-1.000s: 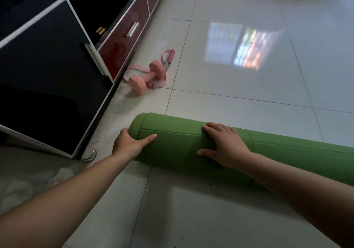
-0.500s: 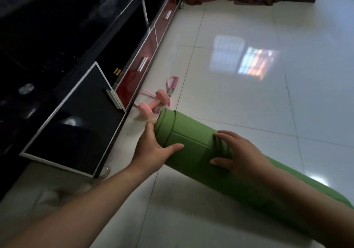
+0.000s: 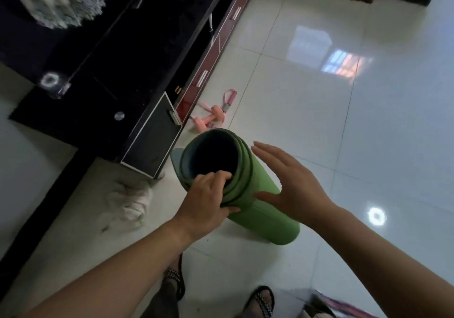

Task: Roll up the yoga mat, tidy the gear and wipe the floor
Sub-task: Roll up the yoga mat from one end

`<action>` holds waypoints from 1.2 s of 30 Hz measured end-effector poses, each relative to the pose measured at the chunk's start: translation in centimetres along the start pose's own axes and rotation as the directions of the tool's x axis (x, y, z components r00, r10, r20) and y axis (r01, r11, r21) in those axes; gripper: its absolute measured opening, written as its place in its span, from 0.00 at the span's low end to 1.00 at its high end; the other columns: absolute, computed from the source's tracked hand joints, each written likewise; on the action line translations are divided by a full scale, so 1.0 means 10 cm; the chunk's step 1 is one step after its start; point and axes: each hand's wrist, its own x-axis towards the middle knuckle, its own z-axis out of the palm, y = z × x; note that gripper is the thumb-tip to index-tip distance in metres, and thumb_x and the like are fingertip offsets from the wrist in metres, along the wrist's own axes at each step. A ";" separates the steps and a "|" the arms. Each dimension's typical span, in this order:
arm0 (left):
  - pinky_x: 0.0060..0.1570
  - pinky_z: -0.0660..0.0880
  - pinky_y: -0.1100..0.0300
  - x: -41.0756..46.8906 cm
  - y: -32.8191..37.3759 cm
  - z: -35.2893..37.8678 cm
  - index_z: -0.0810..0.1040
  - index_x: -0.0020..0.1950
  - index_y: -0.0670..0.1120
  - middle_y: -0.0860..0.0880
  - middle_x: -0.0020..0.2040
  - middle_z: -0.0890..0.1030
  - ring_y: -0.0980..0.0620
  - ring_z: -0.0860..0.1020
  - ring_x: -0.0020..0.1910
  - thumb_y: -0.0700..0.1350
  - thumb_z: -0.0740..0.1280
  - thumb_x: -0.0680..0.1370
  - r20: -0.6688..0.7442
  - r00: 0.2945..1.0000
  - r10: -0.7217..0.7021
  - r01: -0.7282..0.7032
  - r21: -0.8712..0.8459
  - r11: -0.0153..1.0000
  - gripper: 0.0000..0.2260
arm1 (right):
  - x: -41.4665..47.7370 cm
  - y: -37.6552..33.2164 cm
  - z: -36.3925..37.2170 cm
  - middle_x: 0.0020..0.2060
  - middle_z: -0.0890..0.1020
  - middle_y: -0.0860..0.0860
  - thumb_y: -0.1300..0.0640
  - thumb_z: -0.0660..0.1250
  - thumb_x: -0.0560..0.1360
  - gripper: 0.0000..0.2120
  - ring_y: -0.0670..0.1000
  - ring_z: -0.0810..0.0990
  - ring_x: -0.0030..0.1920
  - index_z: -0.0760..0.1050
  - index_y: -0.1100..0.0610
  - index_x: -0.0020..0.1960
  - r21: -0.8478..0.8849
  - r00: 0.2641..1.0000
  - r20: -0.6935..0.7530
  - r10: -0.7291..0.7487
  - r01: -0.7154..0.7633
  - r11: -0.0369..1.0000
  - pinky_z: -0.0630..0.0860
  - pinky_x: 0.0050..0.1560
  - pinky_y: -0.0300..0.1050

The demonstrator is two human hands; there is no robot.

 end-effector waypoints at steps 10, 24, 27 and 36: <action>0.41 0.63 0.61 -0.88 -0.33 -0.88 0.68 0.50 0.48 0.51 0.40 0.78 0.52 0.74 0.38 0.48 0.81 0.56 -0.018 0.994 0.111 -0.104 0.229 0.968 0.30 | 0.40 -0.88 0.33 0.64 0.75 0.52 0.45 0.80 0.55 0.37 0.56 0.68 0.69 0.72 0.52 0.61 -0.307 0.816 0.247 -0.522 0.577 0.757 0.60 0.67 0.56; 0.55 0.71 0.53 -1.79 -1.87 -1.50 0.76 0.46 0.43 0.46 0.40 0.80 0.46 0.79 0.38 0.46 0.81 0.59 -0.143 0.989 0.021 0.027 0.324 0.946 0.22 | 1.10 -1.92 1.47 0.48 0.81 0.54 0.51 0.82 0.51 0.34 0.58 0.78 0.57 0.76 0.59 0.53 -0.289 0.670 0.234 -0.704 0.740 0.608 0.65 0.65 0.51; 0.47 0.68 0.56 -2.06 -1.92 -1.58 0.76 0.45 0.43 0.47 0.38 0.80 0.46 0.78 0.36 0.47 0.80 0.60 -0.154 0.988 0.017 0.030 0.295 0.955 0.20 | 1.10 -2.18 1.57 0.47 0.81 0.55 0.53 0.83 0.50 0.33 0.58 0.78 0.53 0.77 0.59 0.52 -0.233 0.613 0.270 -0.742 0.790 0.568 0.71 0.62 0.49; 0.58 0.65 0.58 -3.16 -2.10 -2.39 0.71 0.49 0.49 0.49 0.43 0.82 0.54 0.73 0.46 0.46 0.81 0.58 -0.323 0.946 -0.033 0.142 0.319 0.937 0.26 | 1.15 -3.33 1.96 0.46 0.81 0.54 0.52 0.79 0.61 0.23 0.54 0.73 0.54 0.75 0.57 0.51 -0.120 0.450 0.174 -0.876 0.893 0.434 0.69 0.64 0.47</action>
